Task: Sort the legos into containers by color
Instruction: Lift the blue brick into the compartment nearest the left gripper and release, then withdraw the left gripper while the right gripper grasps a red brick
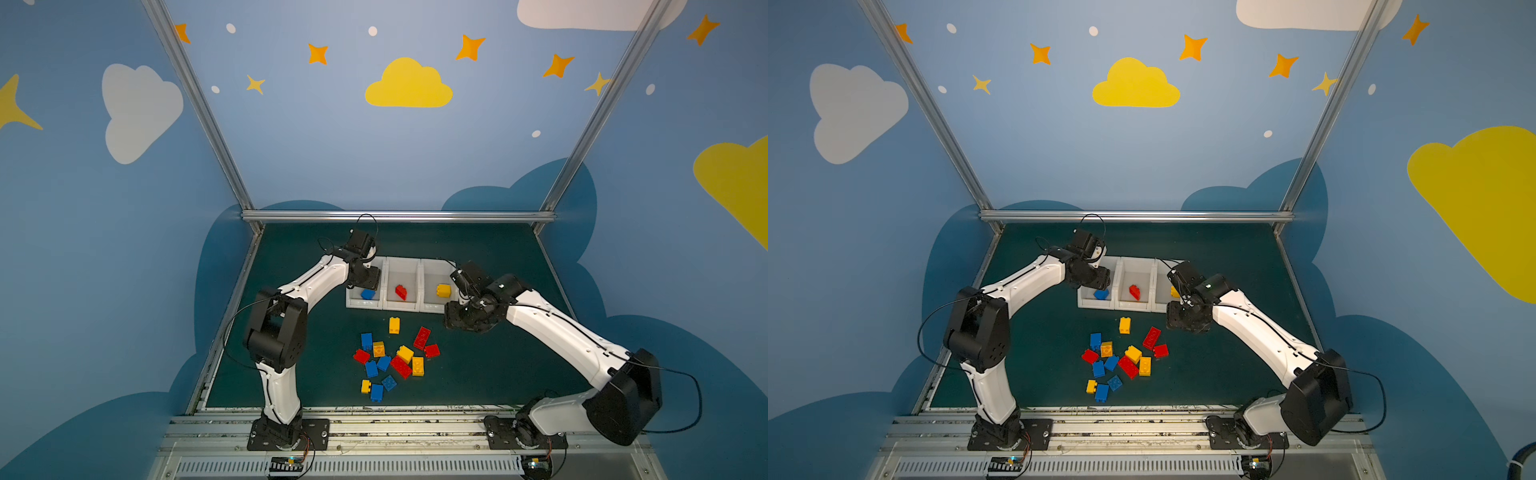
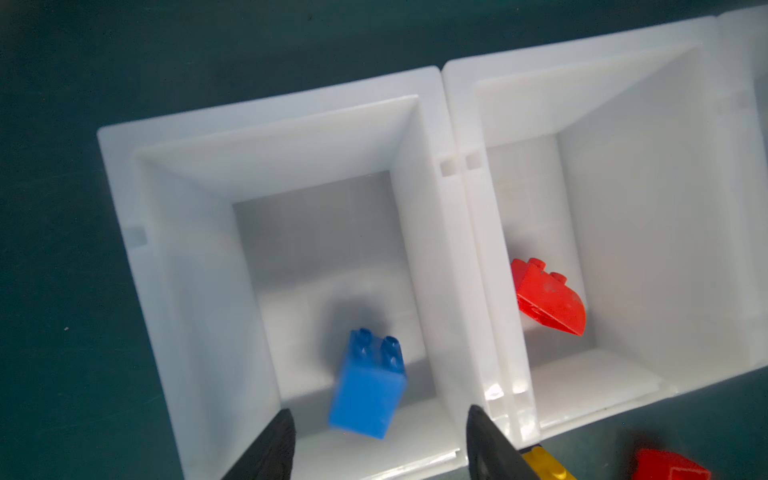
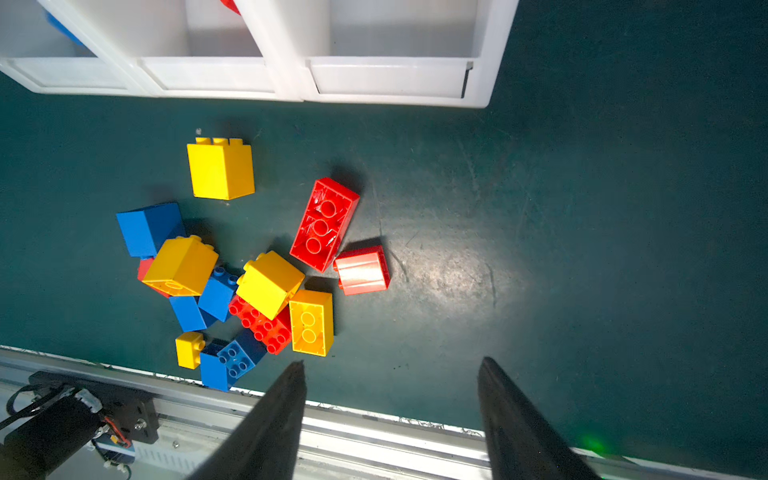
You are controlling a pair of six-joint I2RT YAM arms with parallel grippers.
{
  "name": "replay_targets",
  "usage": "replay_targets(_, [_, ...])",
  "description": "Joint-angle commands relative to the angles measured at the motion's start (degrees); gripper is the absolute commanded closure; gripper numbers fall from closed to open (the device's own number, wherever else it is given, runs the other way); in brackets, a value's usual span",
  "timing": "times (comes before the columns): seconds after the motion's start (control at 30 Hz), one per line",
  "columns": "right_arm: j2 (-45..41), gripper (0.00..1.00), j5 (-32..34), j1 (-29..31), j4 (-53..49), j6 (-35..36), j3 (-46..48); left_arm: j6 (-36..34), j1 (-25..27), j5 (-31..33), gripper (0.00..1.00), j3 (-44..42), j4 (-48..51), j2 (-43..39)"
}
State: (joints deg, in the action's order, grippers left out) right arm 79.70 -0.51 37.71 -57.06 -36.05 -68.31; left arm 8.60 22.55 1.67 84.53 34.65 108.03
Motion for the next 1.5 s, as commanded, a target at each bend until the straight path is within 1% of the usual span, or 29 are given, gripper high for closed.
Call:
replay_targets(0.0, [-1.56, 0.33, 0.82, 0.25, -1.65, -0.16, 0.71, 0.93, -0.13, 0.35, 0.32, -0.7, 0.59, -2.96])
replay_targets(0.13, [-1.86, 0.33, 0.47, 0.25, -1.26, -0.11, 1.58, 2.48, -0.13, -0.82, 0.32, -3.46, -0.05, -6.34])
replay_targets(0.3, [-1.66, 0.34, 0.51, 0.73, -0.95, -0.67, 2.11, 5.09, -0.13, -2.99, 0.3, -10.29, -2.33, -13.96])
replay_targets(0.43, [-0.38, 0.34, 0.51, 2.46, -0.39, -0.77, 2.4, 5.95, -0.02, -5.33, 0.29, -14.58, -2.4, -19.2])
replay_targets(0.53, [1.5, 0.34, 0.13, 3.62, 0.33, -1.04, 2.42, 7.57, -0.05, -5.3, 0.28, -18.79, -2.55, -23.82])
replay_targets(0.67, [4.87, 0.33, -0.69, 5.07, 4.04, -2.14, 2.74, 11.39, -0.04, -5.17, 0.28, -26.72, -4.52, -31.55])
replay_targets(0.77, [8.46, 0.33, -0.74, 5.66, 6.67, -4.08, 2.03, 13.58, 0.01, -6.43, 0.27, -32.44, -6.88, -37.42])
replay_targets(0.87, [12.27, 0.33, -0.37, 6.7, 8.95, -5.44, 0.76, 14.6, 0.01, -7.55, 0.26, -35.49, -7.12, -41.6])
replay_targets(1.1, [19.55, 0.33, 0.16, 8.22, 12.86, -7.97, -1.69, 15.9, 0.0, -7.46, 0.25, -39.0, -6.17, -46.43])
replay_targets(1.27, [24.31, 0.34, -0.44, 8.91, 13.47, -8.5, -4.13, 16.05, -0.01, -8.43, 0.25, -40.91, -6.96, -47.82])
replay_targets(1.47, [26.72, 0.37, 0.39, 8.98, 13.36, -9.55, -4.63, 17.52, -0.04, -8.94, 0.24, -42.75, -8.21, -48.76])
